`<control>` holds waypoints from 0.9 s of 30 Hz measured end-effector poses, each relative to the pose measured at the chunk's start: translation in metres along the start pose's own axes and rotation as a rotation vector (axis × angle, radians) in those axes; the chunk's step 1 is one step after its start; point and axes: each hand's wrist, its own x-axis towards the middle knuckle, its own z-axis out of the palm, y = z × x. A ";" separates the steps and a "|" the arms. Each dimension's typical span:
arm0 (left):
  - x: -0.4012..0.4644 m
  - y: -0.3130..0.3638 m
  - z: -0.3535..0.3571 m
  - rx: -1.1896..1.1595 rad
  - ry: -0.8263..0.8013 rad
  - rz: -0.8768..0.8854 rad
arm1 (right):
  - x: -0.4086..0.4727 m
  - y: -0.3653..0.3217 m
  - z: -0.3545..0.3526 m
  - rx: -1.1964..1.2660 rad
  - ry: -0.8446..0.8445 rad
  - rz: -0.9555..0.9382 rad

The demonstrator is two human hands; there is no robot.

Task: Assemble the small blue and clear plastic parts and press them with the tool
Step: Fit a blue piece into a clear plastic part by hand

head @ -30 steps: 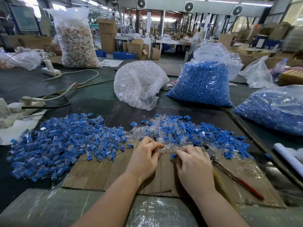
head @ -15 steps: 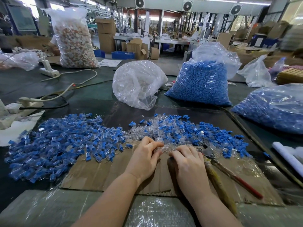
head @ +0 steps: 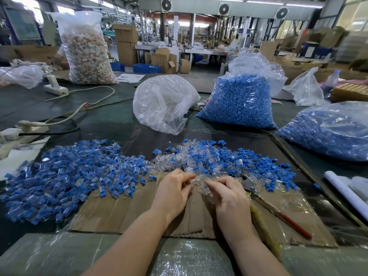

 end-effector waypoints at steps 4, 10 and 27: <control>0.003 0.006 0.002 -0.087 -0.021 -0.084 | 0.000 0.000 -0.004 0.096 0.013 0.027; -0.005 0.006 0.006 -0.145 0.033 -0.145 | 0.000 -0.002 -0.005 0.096 0.023 0.025; -0.010 0.007 0.014 0.133 0.009 0.071 | 0.001 -0.001 -0.004 0.061 0.016 -0.003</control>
